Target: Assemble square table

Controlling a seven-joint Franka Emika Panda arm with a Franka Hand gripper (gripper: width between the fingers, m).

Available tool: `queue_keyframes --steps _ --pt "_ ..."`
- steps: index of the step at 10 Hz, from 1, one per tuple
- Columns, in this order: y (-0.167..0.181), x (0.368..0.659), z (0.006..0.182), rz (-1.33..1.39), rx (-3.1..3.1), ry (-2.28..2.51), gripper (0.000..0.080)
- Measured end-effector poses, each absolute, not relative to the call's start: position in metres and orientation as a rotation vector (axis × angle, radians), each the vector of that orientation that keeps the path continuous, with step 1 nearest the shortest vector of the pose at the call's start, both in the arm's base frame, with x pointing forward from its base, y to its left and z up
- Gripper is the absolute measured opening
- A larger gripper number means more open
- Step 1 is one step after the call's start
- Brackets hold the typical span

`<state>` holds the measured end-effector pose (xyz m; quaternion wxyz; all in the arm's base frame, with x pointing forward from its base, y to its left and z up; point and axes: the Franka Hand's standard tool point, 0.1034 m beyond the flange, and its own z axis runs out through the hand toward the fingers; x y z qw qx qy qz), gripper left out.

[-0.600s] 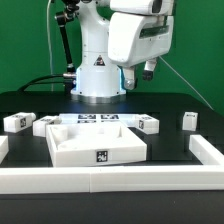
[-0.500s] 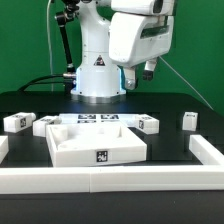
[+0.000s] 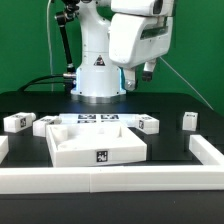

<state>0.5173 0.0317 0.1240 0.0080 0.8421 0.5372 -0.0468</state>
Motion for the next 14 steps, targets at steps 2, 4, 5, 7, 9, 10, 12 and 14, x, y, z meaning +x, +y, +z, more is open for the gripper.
queue_keyframes --steps 2,4,5,7,9,10,12,14 --pt "0.013 0.509 0.113 -0.098 2.504 1.863 0.0649" --pt "0.002 0.506 0.100 -0.121 2.306 2.137 0.0649" --pt "0.003 0.507 0.100 -0.120 2.289 2.156 0.0649" --pt "0.001 0.506 0.099 -0.122 2.131 2.321 0.0649" --pt "-0.009 0.506 0.099 -0.120 1.925 2.507 0.0649" --pt "-0.017 0.501 0.095 -0.126 1.850 2.578 0.0649" --pt "-0.025 0.494 0.087 -0.124 1.786 2.631 0.0649" --pt "-0.025 0.495 0.087 -0.123 1.800 2.620 0.0649"
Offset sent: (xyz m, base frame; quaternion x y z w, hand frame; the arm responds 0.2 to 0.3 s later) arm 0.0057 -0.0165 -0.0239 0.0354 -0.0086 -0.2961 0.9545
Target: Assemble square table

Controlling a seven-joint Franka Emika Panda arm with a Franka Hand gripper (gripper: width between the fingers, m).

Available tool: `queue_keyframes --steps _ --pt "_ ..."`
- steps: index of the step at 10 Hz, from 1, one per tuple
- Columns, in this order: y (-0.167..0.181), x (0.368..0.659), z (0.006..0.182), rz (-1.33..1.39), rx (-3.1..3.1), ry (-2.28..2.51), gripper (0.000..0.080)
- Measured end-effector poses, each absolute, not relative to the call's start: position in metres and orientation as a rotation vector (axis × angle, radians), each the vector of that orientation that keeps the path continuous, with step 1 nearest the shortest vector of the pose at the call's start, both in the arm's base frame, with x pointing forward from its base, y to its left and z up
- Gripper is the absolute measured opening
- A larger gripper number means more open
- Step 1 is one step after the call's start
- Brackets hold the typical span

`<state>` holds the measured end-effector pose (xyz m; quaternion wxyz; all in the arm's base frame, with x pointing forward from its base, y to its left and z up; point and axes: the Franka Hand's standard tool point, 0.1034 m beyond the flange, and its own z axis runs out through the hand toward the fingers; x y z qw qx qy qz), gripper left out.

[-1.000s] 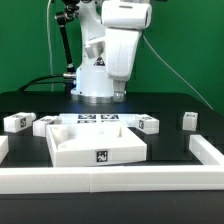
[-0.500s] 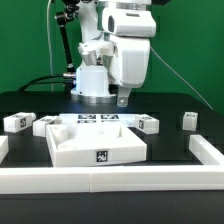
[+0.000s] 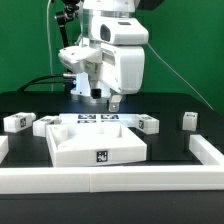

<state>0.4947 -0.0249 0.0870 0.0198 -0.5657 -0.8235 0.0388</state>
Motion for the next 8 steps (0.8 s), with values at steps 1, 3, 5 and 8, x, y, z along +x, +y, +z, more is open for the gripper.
queue_keyframes --steps 1,3,5,8 --pt "-0.025 0.494 0.087 0.121 -1.755 -2.554 0.0649" --pt "-0.032 0.477 0.078 0.128 -1.761 -2.517 0.0649" --pt "-0.040 0.456 0.062 0.135 -1.762 -2.489 0.0649" --pt "-0.048 0.439 0.031 0.135 -1.758 -2.452 0.0649"
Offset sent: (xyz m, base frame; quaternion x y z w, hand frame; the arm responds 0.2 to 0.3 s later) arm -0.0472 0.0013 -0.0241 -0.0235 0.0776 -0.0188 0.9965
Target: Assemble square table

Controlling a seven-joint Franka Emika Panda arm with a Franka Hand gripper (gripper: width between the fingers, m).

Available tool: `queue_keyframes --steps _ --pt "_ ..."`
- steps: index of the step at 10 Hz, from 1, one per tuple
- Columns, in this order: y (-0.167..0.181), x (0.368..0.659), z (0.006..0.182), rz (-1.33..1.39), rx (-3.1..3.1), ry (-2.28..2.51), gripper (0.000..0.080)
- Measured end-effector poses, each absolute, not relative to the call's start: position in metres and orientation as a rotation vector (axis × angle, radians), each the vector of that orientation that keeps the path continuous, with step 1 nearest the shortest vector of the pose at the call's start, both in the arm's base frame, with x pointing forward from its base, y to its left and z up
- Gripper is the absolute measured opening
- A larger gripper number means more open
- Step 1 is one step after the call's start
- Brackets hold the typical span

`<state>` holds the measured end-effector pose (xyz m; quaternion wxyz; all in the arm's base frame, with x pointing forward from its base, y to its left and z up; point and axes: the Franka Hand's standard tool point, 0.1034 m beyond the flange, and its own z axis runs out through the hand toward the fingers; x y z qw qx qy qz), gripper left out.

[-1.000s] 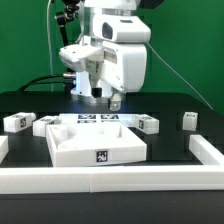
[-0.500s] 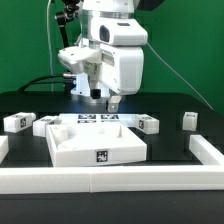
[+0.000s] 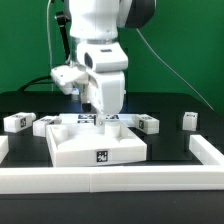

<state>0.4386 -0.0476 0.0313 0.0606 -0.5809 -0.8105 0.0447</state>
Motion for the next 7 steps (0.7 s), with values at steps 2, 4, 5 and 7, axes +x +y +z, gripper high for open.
queue_keyframes --steps 2,4,5,7 --pt "-0.054 0.433 0.022 0.144 -1.763 -2.428 0.0649" --pt "-0.056 0.430 0.019 0.148 -1.764 -2.417 0.0649" --pt "-0.056 0.430 0.019 0.149 -1.766 -2.415 0.0549" --pt "-0.056 0.427 0.014 0.154 -1.762 -2.406 0.0348"
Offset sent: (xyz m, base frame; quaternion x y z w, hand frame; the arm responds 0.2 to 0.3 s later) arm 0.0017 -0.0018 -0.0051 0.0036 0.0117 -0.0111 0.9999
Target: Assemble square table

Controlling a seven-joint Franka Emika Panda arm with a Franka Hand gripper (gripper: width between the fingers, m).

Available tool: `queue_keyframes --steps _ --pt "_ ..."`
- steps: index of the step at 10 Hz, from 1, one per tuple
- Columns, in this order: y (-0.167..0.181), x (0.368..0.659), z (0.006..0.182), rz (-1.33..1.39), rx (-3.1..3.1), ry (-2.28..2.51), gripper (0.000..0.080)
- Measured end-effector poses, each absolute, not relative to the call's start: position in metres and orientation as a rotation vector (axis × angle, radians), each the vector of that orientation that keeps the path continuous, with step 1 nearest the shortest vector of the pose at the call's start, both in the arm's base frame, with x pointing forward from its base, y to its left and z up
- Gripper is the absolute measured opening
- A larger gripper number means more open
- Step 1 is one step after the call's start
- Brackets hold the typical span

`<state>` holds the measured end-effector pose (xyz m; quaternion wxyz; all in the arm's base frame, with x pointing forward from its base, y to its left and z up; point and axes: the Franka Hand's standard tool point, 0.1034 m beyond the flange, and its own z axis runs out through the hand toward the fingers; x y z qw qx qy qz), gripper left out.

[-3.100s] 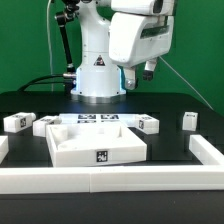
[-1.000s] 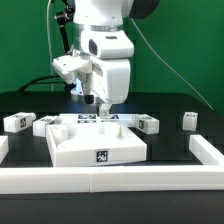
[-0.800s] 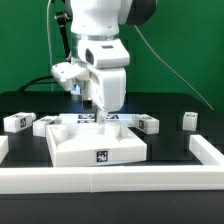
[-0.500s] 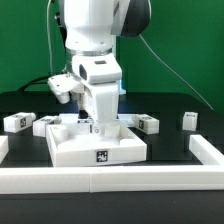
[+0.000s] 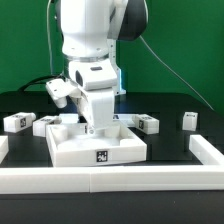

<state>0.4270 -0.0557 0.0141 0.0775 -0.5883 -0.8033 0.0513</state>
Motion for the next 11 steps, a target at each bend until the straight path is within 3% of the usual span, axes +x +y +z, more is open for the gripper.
queue_keyframes --steps 1,2,3,11 --pt "-0.0557 0.4241 0.0095 0.159 -1.758 -2.397 0.0212" --pt "-0.0557 0.4225 0.0071 0.161 -1.758 -2.391 0.0212" --pt "-0.0560 0.4250 0.0081 0.154 -1.764 -2.397 0.0077" --pt "-0.0550 0.4257 0.0084 0.154 -1.787 -2.384 0.0077"
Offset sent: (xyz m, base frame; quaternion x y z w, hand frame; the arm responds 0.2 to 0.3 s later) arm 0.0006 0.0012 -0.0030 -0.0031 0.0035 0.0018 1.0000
